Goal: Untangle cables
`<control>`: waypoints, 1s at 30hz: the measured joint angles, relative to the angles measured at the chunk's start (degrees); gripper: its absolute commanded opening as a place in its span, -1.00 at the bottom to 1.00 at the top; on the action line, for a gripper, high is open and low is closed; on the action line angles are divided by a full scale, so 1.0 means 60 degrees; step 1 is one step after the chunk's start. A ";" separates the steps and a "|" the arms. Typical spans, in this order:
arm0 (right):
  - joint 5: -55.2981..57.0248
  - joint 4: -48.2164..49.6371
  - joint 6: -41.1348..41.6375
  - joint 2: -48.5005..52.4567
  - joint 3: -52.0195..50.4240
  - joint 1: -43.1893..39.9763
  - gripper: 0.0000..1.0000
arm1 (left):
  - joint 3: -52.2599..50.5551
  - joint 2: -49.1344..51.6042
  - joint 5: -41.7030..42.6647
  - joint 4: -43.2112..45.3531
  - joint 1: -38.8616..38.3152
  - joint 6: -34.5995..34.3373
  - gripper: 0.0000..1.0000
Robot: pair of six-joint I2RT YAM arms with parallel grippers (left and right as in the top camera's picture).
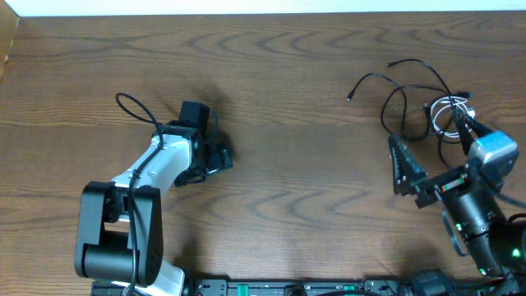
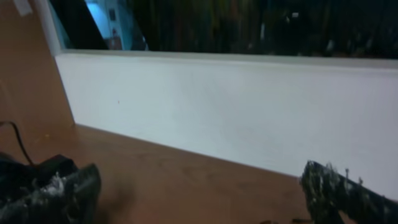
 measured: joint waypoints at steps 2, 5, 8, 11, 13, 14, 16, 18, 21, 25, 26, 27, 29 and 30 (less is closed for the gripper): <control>0.0018 0.0729 0.0007 -0.0455 -0.0678 -0.0018 0.98 | 0.0000 0.0000 0.0000 0.0000 0.0000 0.0000 0.96; 0.0018 0.1741 0.0011 -0.1144 -0.1599 -0.0018 0.99 | 0.0000 0.0000 0.0000 0.0000 0.0000 0.0000 0.96; 0.0018 0.2572 0.0007 -0.1803 -0.2499 -0.0051 0.98 | 0.0000 0.0000 0.0004 -0.0004 0.0000 0.0000 0.96; 0.0015 0.3741 0.0047 -0.2364 -0.3526 -0.0142 0.99 | 0.0000 0.0000 0.0004 -0.0011 0.0000 0.0000 0.96; 0.0018 0.4306 0.0098 -0.2809 -0.4277 -0.0222 0.99 | 0.0000 0.0000 -0.0004 -0.0011 0.0000 0.0000 0.96; 0.0018 0.4619 0.0131 -0.3016 -0.4674 -0.0255 0.99 | 0.0000 0.0000 -0.0015 -0.0007 0.0000 0.0000 0.96; 0.0025 0.5278 0.0168 -0.3421 -0.5395 -0.0313 0.98 | 0.0000 0.0000 -0.0025 -0.0007 0.0000 0.0000 0.96; 0.0058 0.5719 0.0219 -0.3770 -0.5956 -0.0339 0.98 | 0.0000 0.0000 -0.0022 -0.0011 0.0000 0.0000 0.96; 0.0189 0.6510 0.0280 -0.4386 -0.6845 -0.0346 0.98 | 0.0000 0.0000 -0.0025 -0.0011 0.0000 0.0000 0.96; 0.0470 0.7180 0.0302 -0.4601 -0.7715 -0.0353 0.98 | 0.0000 0.0000 -0.0029 -0.0011 0.0000 0.0000 0.95; 0.0561 0.7173 0.0302 -0.4601 -0.7901 -0.0357 0.98 | 0.0000 0.0004 -0.0025 -0.0011 0.0000 0.0000 0.96; 0.0663 0.6801 0.0306 -0.4608 -0.8025 -0.0353 0.98 | 0.0000 0.0000 -0.0025 -0.0011 0.0000 0.0000 0.96; 0.0871 0.6000 0.0331 -0.4597 -0.8185 -0.0353 0.98 | 0.0000 0.0000 -0.0029 -0.0011 0.0000 0.0000 0.96; 0.0907 0.5890 0.0335 -0.4597 -0.8207 -0.0353 0.99 | 0.0000 0.0004 -0.0025 -0.0011 0.0000 0.0000 0.96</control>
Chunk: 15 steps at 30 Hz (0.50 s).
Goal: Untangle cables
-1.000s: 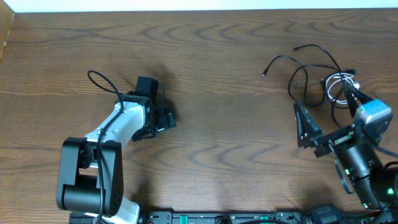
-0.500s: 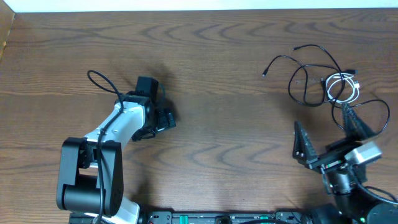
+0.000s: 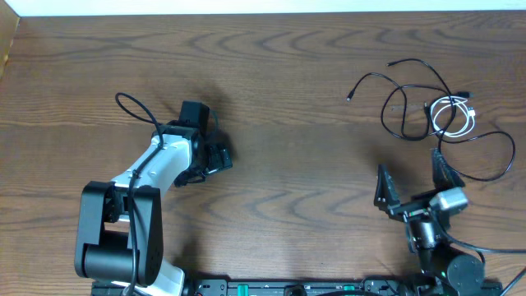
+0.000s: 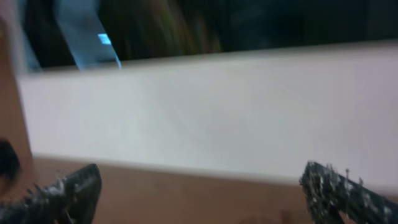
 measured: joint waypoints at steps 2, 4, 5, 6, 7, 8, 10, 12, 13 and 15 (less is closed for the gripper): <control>0.0182 -0.0623 0.0004 -0.0007 0.0000 0.0000 0.98 | 0.0000 0.0000 0.0000 0.0000 0.0000 0.0000 0.96; 0.0306 -0.1402 0.0004 -0.0015 0.0004 0.0000 0.99 | 0.0000 0.0000 -0.0004 0.0000 0.0000 0.0000 0.95; 0.0346 -0.1858 0.0004 -0.0015 0.0000 -0.0004 0.99 | 0.0000 -0.0004 0.0000 0.0000 0.0000 0.0000 0.96; 0.0408 -0.2528 0.0007 0.0007 -0.0004 -0.0004 0.99 | 0.0000 -0.0004 -0.0004 0.0004 0.0000 0.0000 0.96; 0.0437 -0.2929 0.0007 0.0000 0.0015 -0.0004 0.99 | 0.0000 0.0000 -0.0007 0.0000 0.0000 0.0000 0.96; 0.0448 -0.3530 0.0011 -0.0011 0.0015 -0.0004 0.99 | 0.0000 0.0000 -0.0007 0.0004 0.0000 0.0000 0.95; 0.0474 -0.3785 0.0033 0.0066 -0.0004 -0.0004 0.98 | 0.0000 0.0000 -0.0007 0.0000 0.0000 0.0000 0.96; 0.0506 -0.3803 0.0044 0.0062 0.0000 -0.0004 0.99 | -0.0004 0.0000 -0.0004 0.0000 0.0000 0.0000 0.96; 0.0510 -0.3803 0.0044 0.0062 0.0000 -0.0004 0.99 | -0.0004 0.0000 -0.0004 0.0000 0.0000 0.0000 0.96; 0.0514 -0.3803 0.0047 0.0062 0.0000 -0.0004 0.98 | -0.0004 0.0000 -0.0007 0.0000 0.0000 0.0000 0.96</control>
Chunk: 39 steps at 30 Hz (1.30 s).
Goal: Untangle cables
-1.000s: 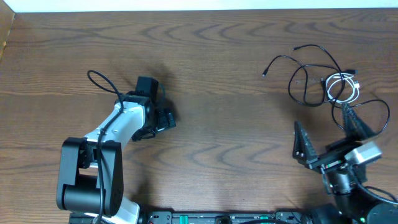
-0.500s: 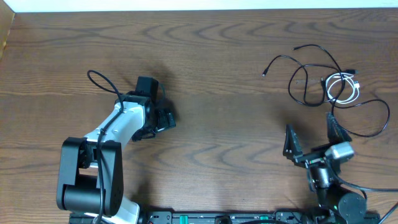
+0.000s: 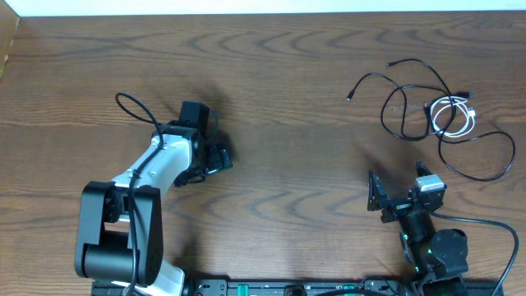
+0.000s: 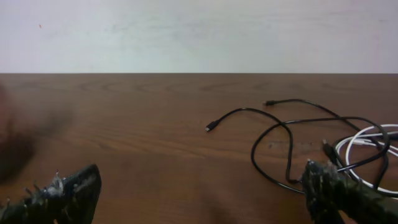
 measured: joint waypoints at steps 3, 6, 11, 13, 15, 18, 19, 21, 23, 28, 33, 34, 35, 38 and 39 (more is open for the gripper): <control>0.0000 0.0000 0.0000 0.0000 0.0000 0.0000 0.98 | 0.0000 0.0000 0.0000 0.0000 0.0000 0.0000 0.96; 0.0000 0.0000 0.0004 0.0000 0.0000 0.0000 0.98 | 0.0000 0.0000 0.0000 0.0000 0.0000 0.0000 0.95; 0.0000 0.0000 0.0025 0.0000 0.0000 0.0000 0.99 | 0.0000 0.0000 0.0000 0.0000 0.0000 0.0000 0.96; 0.0000 0.0000 0.0025 0.0000 0.0000 0.0000 0.98 | 0.0000 0.0000 0.0000 0.0000 0.0000 0.0000 0.96; 0.0000 0.0000 0.0025 0.0000 0.0000 0.0000 0.99 | 0.0000 0.0000 0.0000 0.0000 0.0000 0.0000 0.96; 0.0000 0.0000 0.0025 0.0000 0.0000 0.0000 0.99 | 0.0000 0.0000 0.0000 0.0000 0.0000 0.0000 0.95; 0.0000 0.0000 0.0025 0.0000 0.0000 0.0000 0.98 | 0.0000 0.0000 0.0000 0.0000 0.0000 0.0000 0.95; 0.0000 0.0000 0.0025 0.0000 0.0000 0.0000 0.99 | 0.0000 0.0000 0.0000 0.0000 0.0000 0.0000 0.96; 0.0000 0.0000 0.0025 0.0000 0.0000 0.0000 0.99 | 0.0000 -0.0004 -0.0004 0.0000 0.0000 0.0000 0.96; 0.0000 0.0000 0.0025 0.0000 0.0000 0.0000 0.98 | -0.0098 -0.0561 -0.0477 0.0047 0.0000 0.0000 0.95; 0.0000 0.0000 0.0025 0.0000 0.0000 0.0000 0.98 | -0.0135 -0.2677 -0.1341 0.0091 0.0000 0.0000 0.96; 0.0000 0.0000 0.0025 0.0000 0.0000 0.0000 0.99 | -0.0135 -0.3260 -0.1515 0.0102 0.0000 0.0000 0.96; 0.0000 0.0000 0.0025 0.0000 0.0000 0.0000 0.99 | -0.0135 -0.3796 -0.1650 0.0113 0.0000 0.0004 0.96; 0.0000 0.0000 0.0025 0.0000 0.0000 0.0000 0.99 | -0.0142 -0.5391 -0.1942 0.0109 0.0000 0.0004 0.96; 0.0000 0.0000 0.0025 0.0000 0.0000 0.0000 0.98 | -0.0160 -0.5883 -0.2004 0.0109 0.0000 0.0004 0.96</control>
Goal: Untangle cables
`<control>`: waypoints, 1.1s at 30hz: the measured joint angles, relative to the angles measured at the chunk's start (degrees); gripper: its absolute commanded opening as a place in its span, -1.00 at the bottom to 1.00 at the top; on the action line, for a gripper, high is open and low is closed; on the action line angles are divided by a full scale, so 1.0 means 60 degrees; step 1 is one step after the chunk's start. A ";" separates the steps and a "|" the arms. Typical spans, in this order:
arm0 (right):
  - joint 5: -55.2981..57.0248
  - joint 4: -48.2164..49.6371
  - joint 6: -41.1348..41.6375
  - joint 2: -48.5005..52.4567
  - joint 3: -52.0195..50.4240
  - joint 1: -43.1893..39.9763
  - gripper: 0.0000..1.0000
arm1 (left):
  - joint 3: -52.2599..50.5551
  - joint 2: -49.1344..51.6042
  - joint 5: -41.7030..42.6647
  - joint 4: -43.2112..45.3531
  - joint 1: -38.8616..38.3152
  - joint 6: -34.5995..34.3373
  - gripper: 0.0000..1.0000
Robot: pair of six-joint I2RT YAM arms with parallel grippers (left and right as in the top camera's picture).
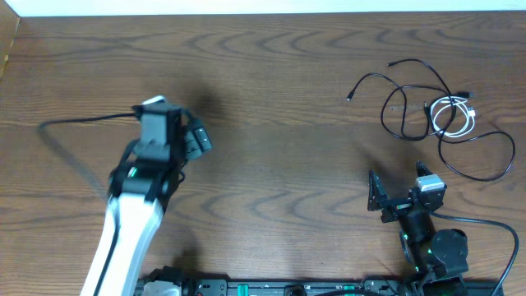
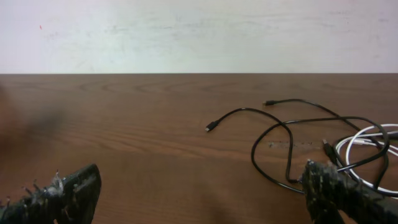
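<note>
Several thin black cables lie looped over one another at the table's far right, crossing a coiled white cable. The right wrist view shows the black loops ahead to the right and the white coil at the frame's edge. My right gripper sits low near the front edge, short of the cables, open wide and holding nothing; its fingertips frame bare wood around the gripper's middle. My left gripper hangs over the left half, far from the cables, its fingers close together and holding nothing.
The wooden table ends at a white wall strip along the back. The left arm's own black lead trails off to the left. The right arm's base stands by the front edge.
My left arm has unfolded: its wrist now stands farther left and toward the back, with the gripper shifted slightly left. The right gripper and the cables have not moved.
First my right gripper was open up beside the cable pile, its camera facing the wall. Then it was nearer the front edge, still looking at the wall. It then sat low facing the cables. The left arm stayed folded until now.
</note>
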 measured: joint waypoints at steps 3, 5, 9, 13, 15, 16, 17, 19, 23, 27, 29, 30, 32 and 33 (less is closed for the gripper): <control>0.0000 0.0000 0.0000 0.0000 0.0000 0.0000 0.98 | -0.0120 -0.1177 -0.0087 -0.0004 0.0000 0.0000 0.96; 0.0000 0.0000 0.0000 0.0000 0.0000 0.0000 0.99 | -0.0299 -0.1865 -0.0146 -0.0040 0.0004 0.0000 0.96; 0.0000 0.0000 0.0000 0.0004 0.0000 0.0000 0.99 | -0.0922 -0.3275 -0.0182 -0.0178 0.0226 0.0000 0.96; 0.0000 0.0000 0.0000 0.0000 0.0000 0.0000 0.98 | -0.1654 -0.4747 -0.0208 -0.0678 0.0554 0.0000 0.95; 0.0000 -0.0004 0.0000 0.0000 0.0000 0.0000 0.99 | -0.2022 -0.5300 -0.0211 -0.0718 0.0594 0.0000 0.96; 0.0000 0.0000 0.0000 0.0000 0.0000 0.0000 0.98 | -0.2251 -0.5563 -0.0208 -0.0725 0.0597 -0.0004 0.96; 0.0000 0.0000 0.0000 0.0000 0.0000 0.0000 0.98 | -0.2484 -0.5814 -0.0208 -0.0714 0.0619 -0.0011 0.95; 0.0000 0.0000 0.0000 0.0000 0.0000 0.0000 0.99 | -0.2954 -0.6324 -0.0208 -0.0718 0.0736 -0.0087 0.96; 0.0004 0.0000 0.0000 0.0000 0.0000 0.0000 0.98 | -0.3799 -0.7577 -0.0215 -0.0699 0.1002 -0.0295 0.96; 0.0004 0.0000 0.0004 0.0004 0.0000 0.0000 0.98 | -0.4441 -0.8692 -0.0215 -0.0291 0.1038 -0.0430 0.96; 0.0004 -0.0004 0.0004 0.0000 0.0000 0.0000 0.99 | -0.4648 -0.9049 -0.0211 -0.0036 0.1038 -0.0470 0.95; 0.0004 0.0000 0.0004 0.0000 0.0000 0.0000 0.99 | -0.4816 -0.9311 -0.0208 0.0168 0.1038 -0.0474 0.96; 0.0004 0.0000 0.0004 0.0000 0.0000 0.0000 0.99 | -0.4998 -0.9664 -0.0211 0.0350 0.1045 -0.0481 0.96; 0.0004 -0.0004 0.0004 0.0000 0.0000 0.0000 0.99 | -0.5078 -0.9857 -0.0208 0.0448 0.1064 -0.0481 0.96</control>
